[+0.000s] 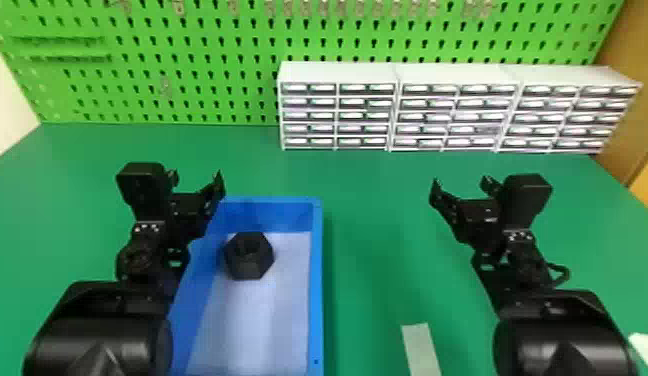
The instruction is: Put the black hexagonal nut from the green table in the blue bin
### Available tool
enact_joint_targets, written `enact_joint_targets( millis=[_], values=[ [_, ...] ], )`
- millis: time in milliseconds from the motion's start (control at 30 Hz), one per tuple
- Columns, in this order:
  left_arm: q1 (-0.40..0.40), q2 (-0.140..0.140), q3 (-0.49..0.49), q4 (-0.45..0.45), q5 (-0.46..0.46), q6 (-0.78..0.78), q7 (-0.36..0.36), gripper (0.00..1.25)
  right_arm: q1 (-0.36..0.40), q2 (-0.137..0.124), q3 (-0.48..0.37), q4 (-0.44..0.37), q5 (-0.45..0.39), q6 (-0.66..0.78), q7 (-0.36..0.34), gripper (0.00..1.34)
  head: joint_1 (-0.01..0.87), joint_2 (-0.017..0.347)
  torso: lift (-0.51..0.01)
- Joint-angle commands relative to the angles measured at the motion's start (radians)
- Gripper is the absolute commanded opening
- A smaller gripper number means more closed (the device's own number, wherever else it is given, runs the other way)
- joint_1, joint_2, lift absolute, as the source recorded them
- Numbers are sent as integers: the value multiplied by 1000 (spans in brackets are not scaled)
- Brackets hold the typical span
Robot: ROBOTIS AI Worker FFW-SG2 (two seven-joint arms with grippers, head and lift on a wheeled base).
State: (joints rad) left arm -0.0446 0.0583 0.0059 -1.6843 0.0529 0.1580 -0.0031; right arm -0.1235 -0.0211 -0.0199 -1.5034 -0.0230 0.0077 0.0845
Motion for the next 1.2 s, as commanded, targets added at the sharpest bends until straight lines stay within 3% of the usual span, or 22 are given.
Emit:
enact_joint_targets(
  millis=[0, 1167],
  values=[
    [-1, 0, 0, 0, -1, 0, 0, 762, -1, 0, 0, -3, 0, 3, 0, 1003, 686, 51, -96],
    [-1, 0, -1, 0, 2, 0, 0, 762, -5, -2, -3, -9, 0, 23, 1, 1003, 686, 51, -96]
  ],
)
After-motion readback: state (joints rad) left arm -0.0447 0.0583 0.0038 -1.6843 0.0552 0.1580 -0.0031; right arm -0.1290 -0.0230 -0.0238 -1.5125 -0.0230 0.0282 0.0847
